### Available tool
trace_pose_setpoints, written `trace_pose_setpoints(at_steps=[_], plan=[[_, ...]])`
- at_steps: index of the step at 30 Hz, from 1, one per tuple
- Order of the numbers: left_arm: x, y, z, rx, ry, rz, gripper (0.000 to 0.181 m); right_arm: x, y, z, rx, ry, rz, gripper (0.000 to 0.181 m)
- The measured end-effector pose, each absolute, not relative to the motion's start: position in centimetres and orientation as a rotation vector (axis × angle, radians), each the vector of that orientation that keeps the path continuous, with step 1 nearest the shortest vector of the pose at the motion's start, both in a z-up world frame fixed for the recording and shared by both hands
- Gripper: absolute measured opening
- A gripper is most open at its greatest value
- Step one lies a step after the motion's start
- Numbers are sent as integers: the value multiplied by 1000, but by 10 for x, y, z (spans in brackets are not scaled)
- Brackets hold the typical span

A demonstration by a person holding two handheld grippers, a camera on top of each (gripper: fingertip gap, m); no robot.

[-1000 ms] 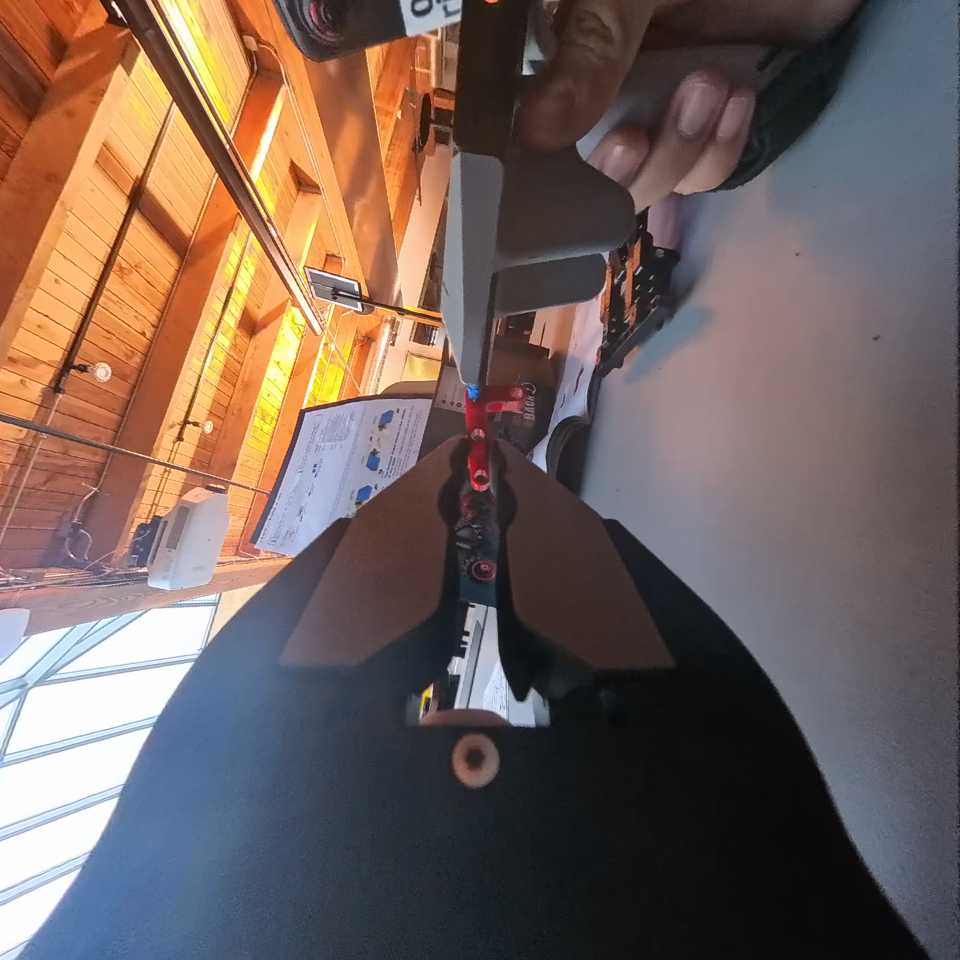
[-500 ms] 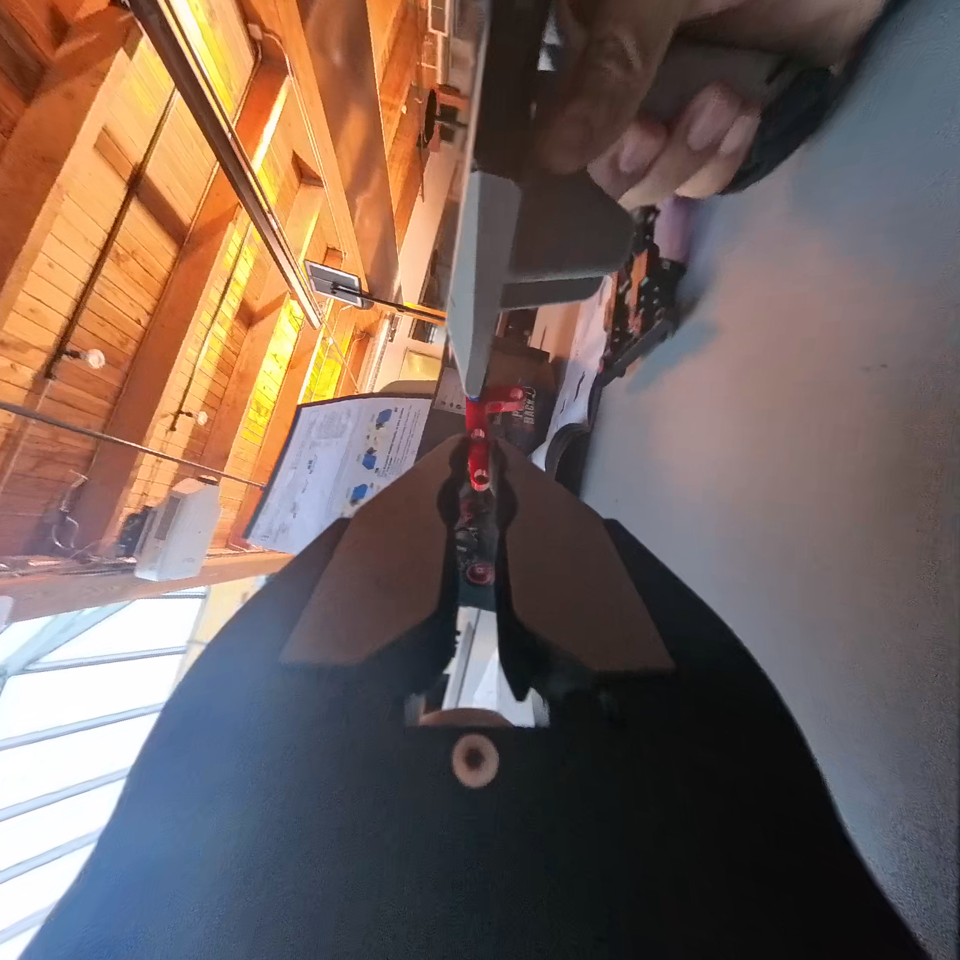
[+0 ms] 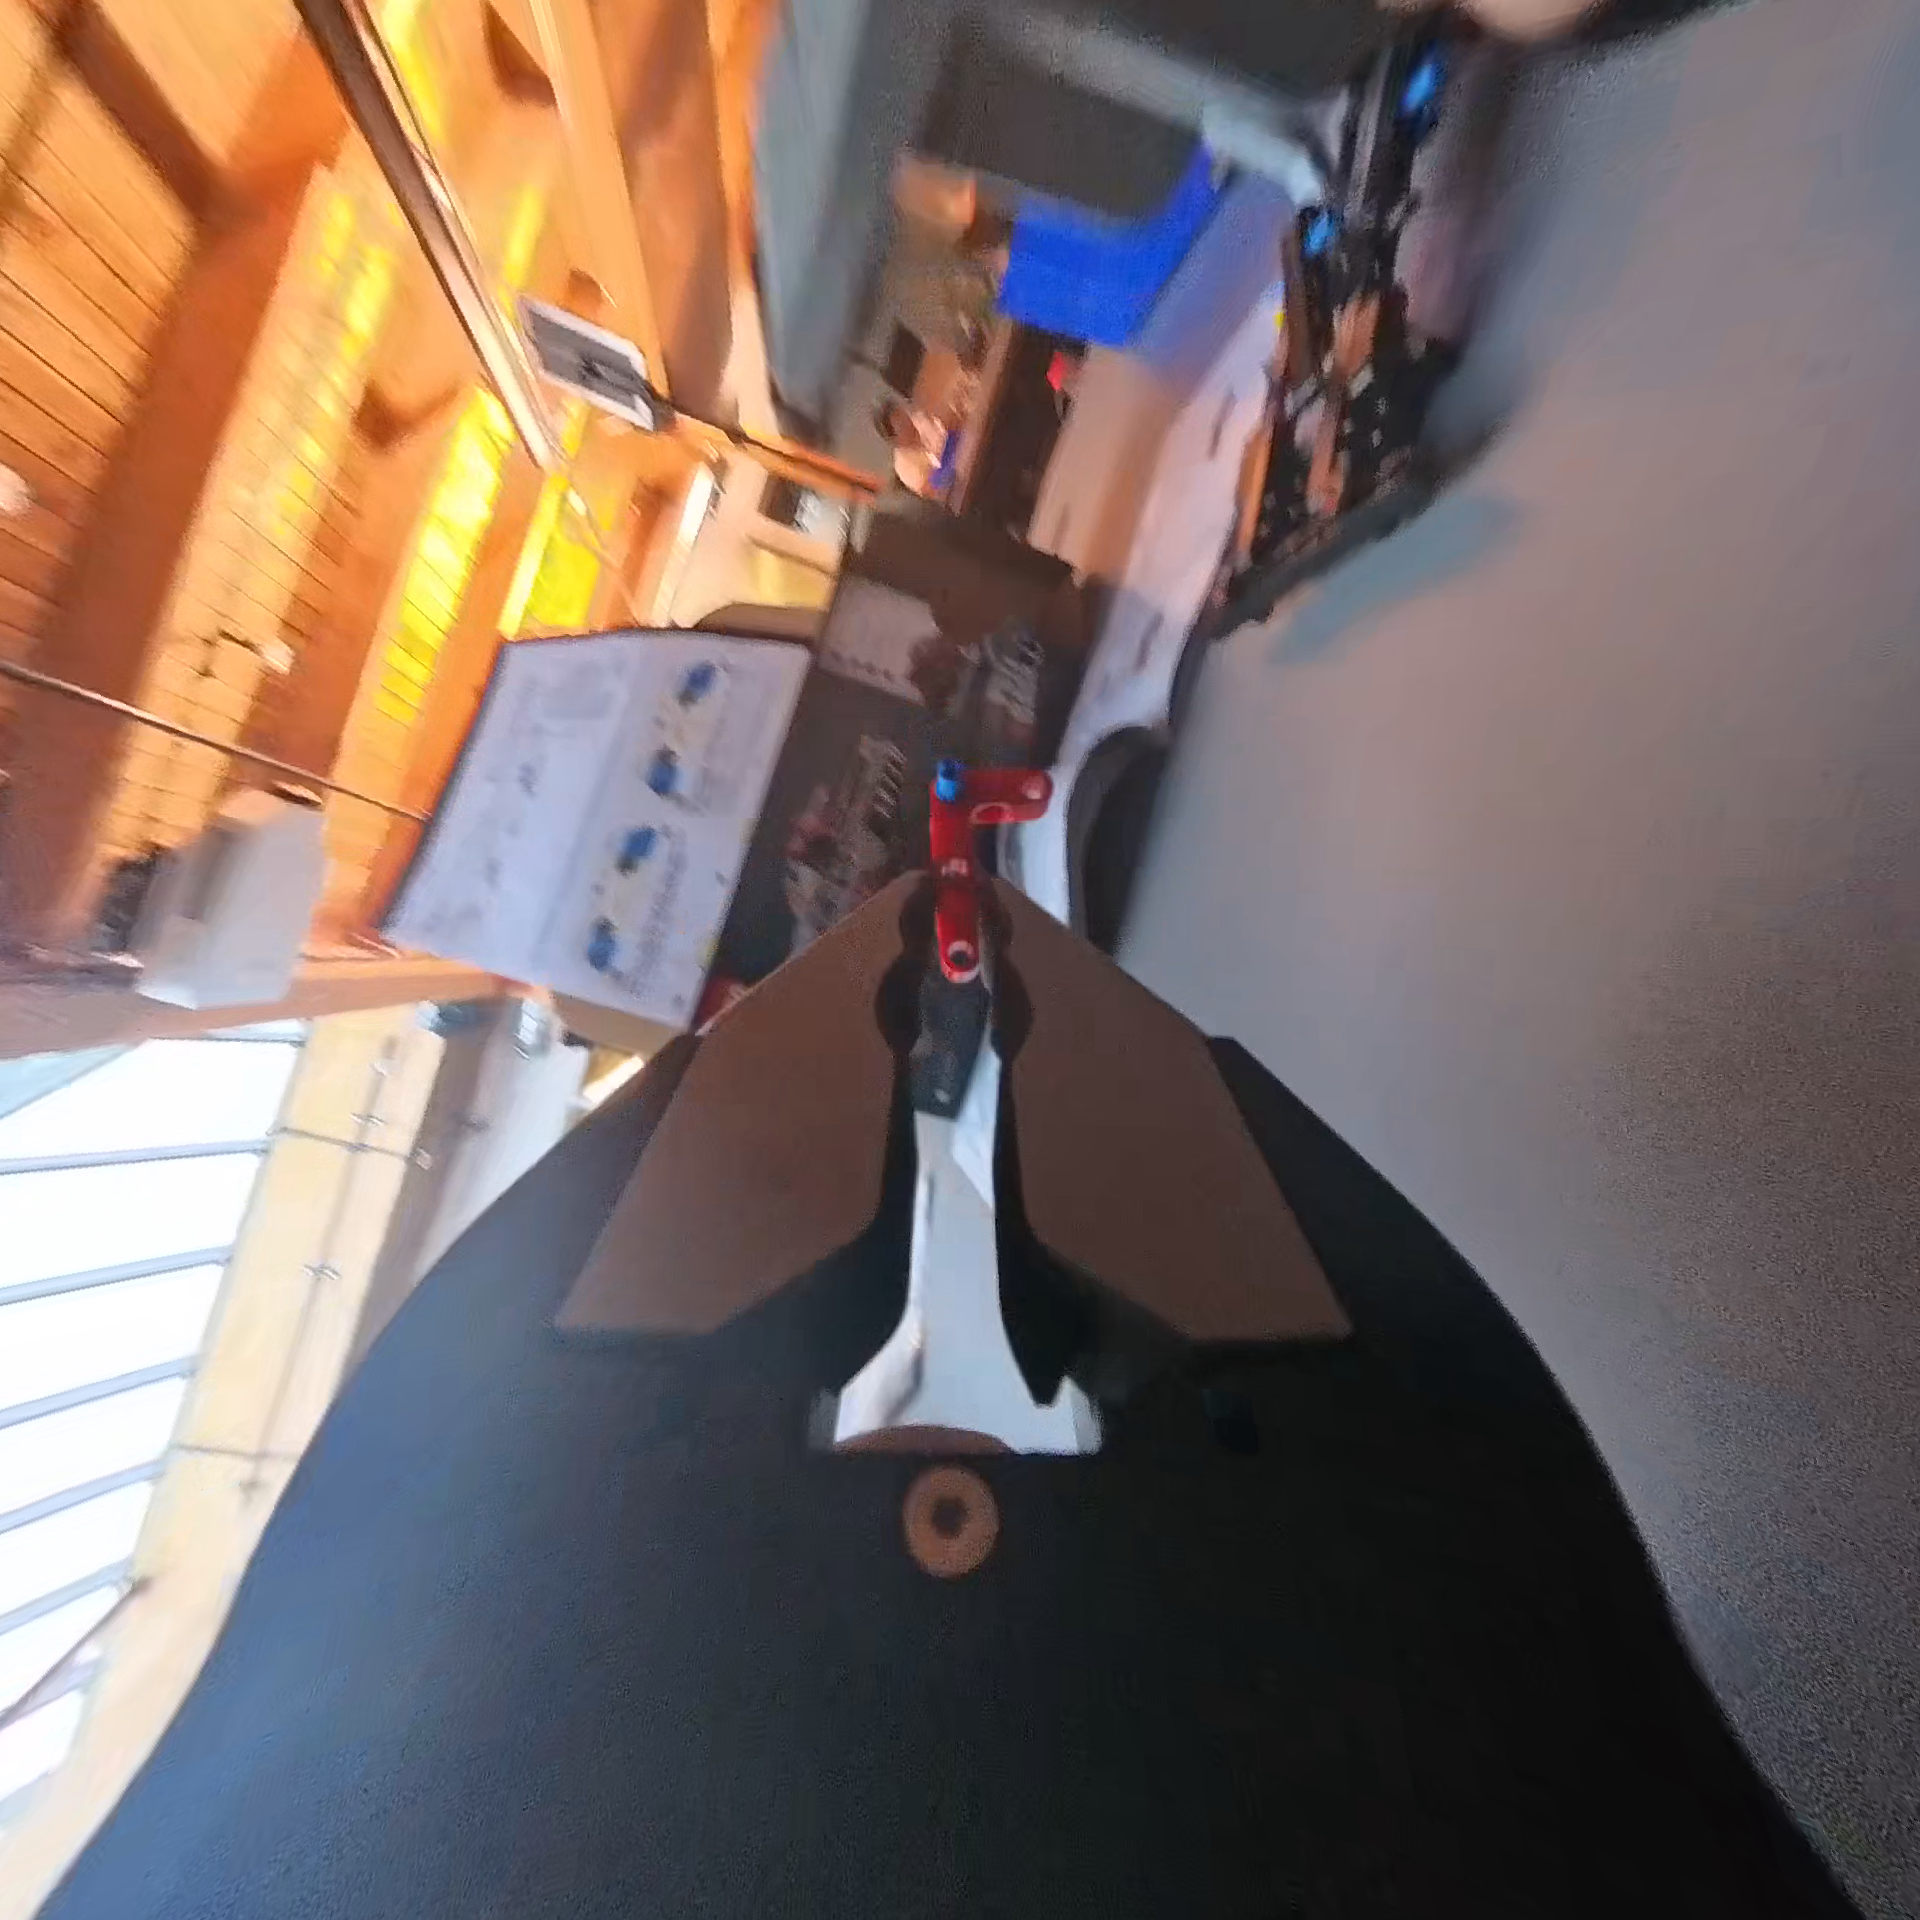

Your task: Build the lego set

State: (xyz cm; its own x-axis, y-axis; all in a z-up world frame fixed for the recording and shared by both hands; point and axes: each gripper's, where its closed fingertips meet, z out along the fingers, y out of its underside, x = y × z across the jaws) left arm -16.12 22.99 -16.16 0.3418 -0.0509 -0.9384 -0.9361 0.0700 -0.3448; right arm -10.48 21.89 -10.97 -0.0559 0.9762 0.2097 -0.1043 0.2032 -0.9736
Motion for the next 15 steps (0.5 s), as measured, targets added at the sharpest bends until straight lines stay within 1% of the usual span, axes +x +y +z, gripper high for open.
trace_pose_setpoints(at_steps=[2, 3, 7, 10, 15], plan=[[-172, 236, -169, -1424, 977, 857, 4, -93, 228, -100, -936, -1196, 1117, 24], [-177, 236, -163, -1419, 938, 864, 5, -87, 233, -98, -936, -1167, 1096, 24], [-166, 226, -143, -1237, 939, 917, 3, -77, 252, -102, -989, -1150, 1062, 25], [-161, 227, -144, -1172, 978, 990, 4, -75, 253, -98, -986, -1123, 1127, 25], [-159, 225, -140, -1120, 971, 1013, 3, -72, 250, -99, -948, -1153, 1067, 25]])
